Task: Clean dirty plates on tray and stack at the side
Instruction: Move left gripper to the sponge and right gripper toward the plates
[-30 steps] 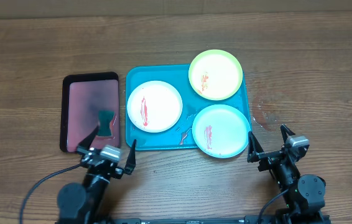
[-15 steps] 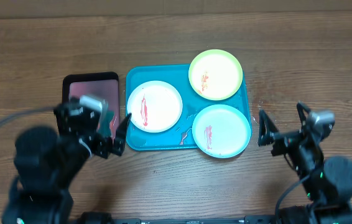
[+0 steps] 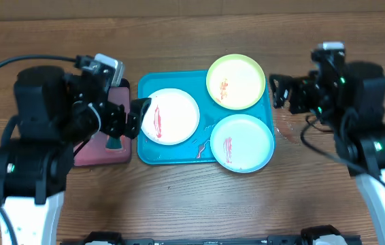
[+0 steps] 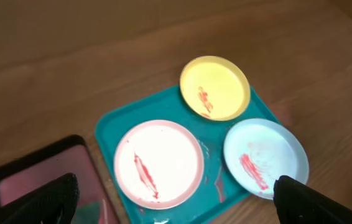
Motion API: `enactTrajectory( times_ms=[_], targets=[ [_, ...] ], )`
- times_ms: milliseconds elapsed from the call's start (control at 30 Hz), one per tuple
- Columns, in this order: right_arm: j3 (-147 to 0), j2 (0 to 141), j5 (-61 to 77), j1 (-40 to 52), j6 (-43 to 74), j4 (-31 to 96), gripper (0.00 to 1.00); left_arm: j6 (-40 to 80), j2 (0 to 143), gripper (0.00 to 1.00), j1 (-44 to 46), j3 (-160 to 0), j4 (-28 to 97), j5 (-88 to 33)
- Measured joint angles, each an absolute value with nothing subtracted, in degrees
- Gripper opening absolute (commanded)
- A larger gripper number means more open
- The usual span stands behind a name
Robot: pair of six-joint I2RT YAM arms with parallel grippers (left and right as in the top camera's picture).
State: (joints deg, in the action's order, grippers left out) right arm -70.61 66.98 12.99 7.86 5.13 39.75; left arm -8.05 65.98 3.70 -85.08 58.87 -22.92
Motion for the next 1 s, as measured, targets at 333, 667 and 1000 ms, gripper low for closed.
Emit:
enactTrajectory(
  times_ms=[333,667,1000],
  targets=[
    [-71.4,80.7,23.3,9.1,8.1,37.8,1.0,-3.9,73.1,1.0,3.8,-85.1,60.4,-24.2],
    [-86.2,96.4,22.0,10.6,12.7,48.6,1.0,19.3,81.2,1.0,9.9,-86.0,67.4,-1.0],
    [-88.7,103.5,19.2,18.5,13.5,49.0,0.98,32.8,85.1,1.0,12.7,-87.0,77.2,12.8]
  ],
)
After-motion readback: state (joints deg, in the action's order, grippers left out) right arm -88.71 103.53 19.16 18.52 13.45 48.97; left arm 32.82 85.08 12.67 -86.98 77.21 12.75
